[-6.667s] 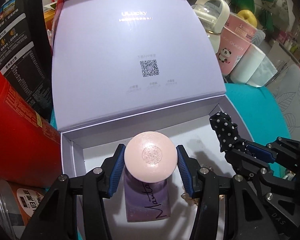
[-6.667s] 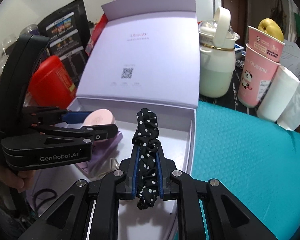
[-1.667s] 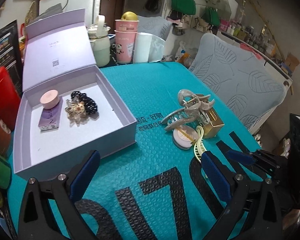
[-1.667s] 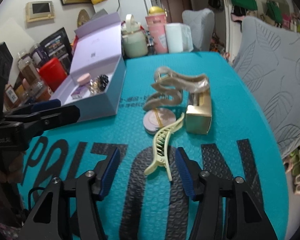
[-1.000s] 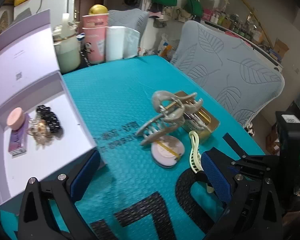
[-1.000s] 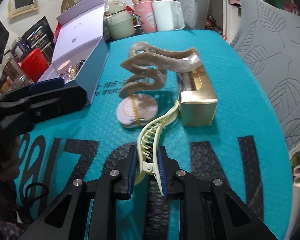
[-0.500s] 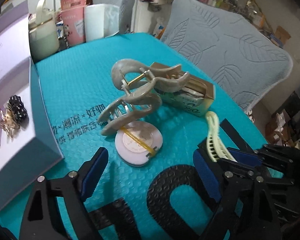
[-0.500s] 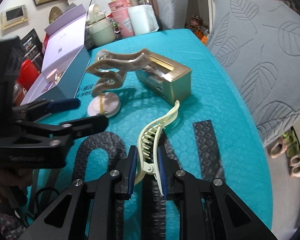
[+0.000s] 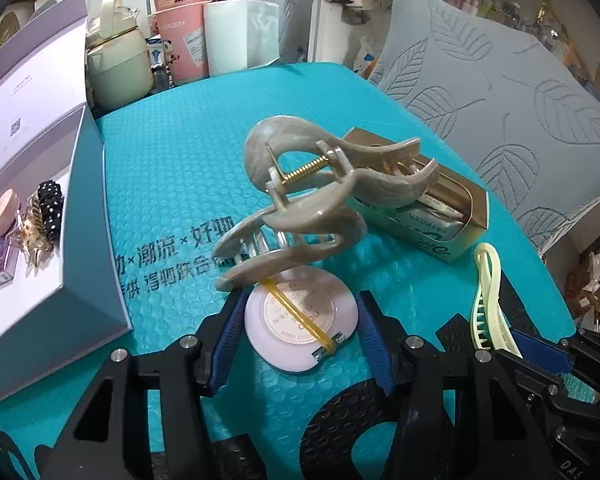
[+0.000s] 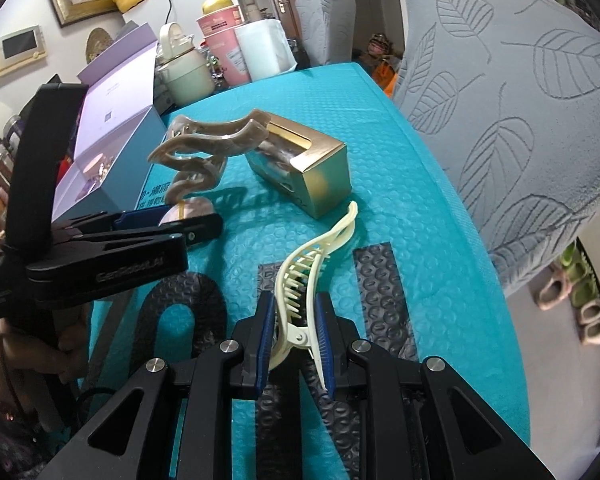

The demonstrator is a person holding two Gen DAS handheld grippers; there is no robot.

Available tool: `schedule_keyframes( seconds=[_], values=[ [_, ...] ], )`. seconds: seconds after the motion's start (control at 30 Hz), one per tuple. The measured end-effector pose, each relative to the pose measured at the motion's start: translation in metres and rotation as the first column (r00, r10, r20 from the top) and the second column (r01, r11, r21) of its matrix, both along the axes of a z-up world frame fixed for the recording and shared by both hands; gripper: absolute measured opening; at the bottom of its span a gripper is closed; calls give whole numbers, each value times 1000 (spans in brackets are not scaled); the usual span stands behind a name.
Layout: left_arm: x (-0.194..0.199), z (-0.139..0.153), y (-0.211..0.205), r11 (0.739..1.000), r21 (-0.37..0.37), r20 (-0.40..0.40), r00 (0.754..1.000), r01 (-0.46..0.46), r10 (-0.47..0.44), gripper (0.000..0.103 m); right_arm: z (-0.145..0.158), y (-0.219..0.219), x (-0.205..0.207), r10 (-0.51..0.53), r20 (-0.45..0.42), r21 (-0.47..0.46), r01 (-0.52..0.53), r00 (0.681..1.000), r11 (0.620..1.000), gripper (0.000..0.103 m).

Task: Organize rigid objects
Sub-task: 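Grasp the white round compact with yellow band with the left gripper while right holds the clip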

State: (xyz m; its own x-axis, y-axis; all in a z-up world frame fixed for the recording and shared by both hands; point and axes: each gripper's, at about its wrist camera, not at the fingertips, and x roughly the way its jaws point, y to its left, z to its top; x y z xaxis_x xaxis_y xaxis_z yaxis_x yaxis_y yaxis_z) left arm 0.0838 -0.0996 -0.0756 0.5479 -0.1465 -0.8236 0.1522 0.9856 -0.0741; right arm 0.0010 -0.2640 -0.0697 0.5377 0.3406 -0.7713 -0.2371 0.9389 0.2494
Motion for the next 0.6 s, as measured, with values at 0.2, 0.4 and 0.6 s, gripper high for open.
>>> schedule_keyframes(
  seconds=[0.2,0.4,0.6],
  values=[
    [-7,0,6,1000,-15,-11,1000,24,-24,55,1,1,0,10,0,3,-10,1000,1000,21],
    [-25,3,6,998,-34,-40,998,48,-49,55,0,5,-4,23,3,21,-23,1000,1000,20],
    [-39,3,6,997,-27,-45,997,67,-68,55,0,10,-18,66,10,37,-66,998,997,20]
  ],
)
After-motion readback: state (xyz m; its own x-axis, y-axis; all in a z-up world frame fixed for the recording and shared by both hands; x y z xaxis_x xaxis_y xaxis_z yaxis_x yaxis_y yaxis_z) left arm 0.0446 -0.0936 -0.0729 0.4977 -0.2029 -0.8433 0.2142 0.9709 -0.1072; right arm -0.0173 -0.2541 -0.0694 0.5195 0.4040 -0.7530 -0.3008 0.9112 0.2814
